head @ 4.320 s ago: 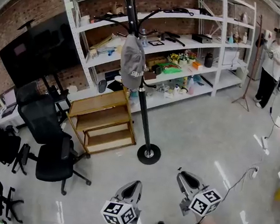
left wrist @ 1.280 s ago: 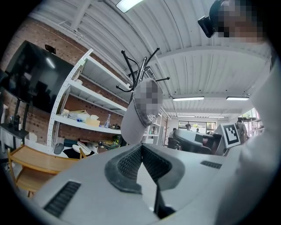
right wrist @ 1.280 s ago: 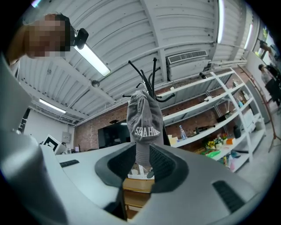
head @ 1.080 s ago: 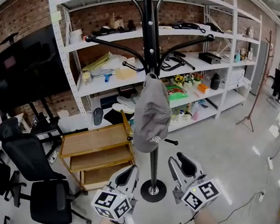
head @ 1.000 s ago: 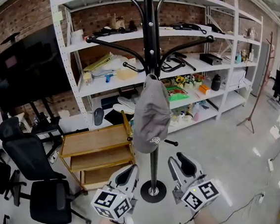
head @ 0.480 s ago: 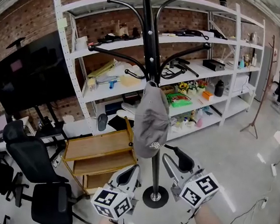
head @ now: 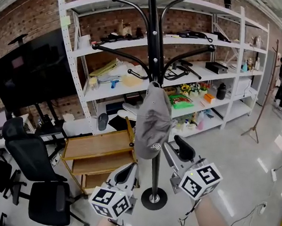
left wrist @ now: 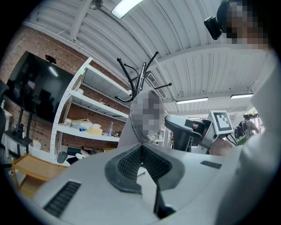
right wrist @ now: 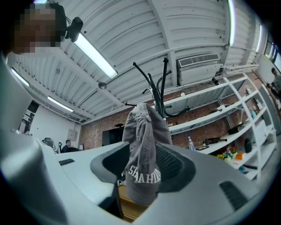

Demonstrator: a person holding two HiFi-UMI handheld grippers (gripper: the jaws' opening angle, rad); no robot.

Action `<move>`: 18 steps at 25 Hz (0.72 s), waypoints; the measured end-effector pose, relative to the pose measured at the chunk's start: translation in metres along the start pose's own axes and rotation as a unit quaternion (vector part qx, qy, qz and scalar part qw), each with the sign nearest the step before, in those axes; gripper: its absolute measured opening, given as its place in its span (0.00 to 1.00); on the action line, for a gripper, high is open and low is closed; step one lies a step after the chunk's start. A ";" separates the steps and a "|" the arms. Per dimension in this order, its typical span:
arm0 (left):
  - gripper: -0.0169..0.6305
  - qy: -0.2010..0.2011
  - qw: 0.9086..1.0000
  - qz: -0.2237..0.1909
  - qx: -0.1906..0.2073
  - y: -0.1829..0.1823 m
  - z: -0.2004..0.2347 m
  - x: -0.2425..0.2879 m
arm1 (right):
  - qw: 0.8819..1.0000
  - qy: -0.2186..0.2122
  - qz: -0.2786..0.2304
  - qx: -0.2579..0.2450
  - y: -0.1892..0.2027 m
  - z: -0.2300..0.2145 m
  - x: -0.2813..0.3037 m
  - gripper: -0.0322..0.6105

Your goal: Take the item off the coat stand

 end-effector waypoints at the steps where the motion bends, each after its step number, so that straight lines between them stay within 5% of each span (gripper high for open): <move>1: 0.04 0.000 1.000 -0.004 0.001 -0.003 0.000 0.000 | 1.000 0.000 -0.003 0.000 -0.004 -0.001 0.003 0.32; 18: 0.04 -0.007 0.997 -0.059 0.049 -0.050 -0.003 0.021 | 1.000 -0.007 -0.015 -0.020 -0.022 -0.009 0.030 0.32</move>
Point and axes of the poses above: the fingertips, and each gripper's own axes: x forward along the fingers, z to its left, y out of its underside, the point moved 4 cm from there along -x, backward along the fingers, and after that the axes turned 4 degrees about -y, right-handed, at the moved point
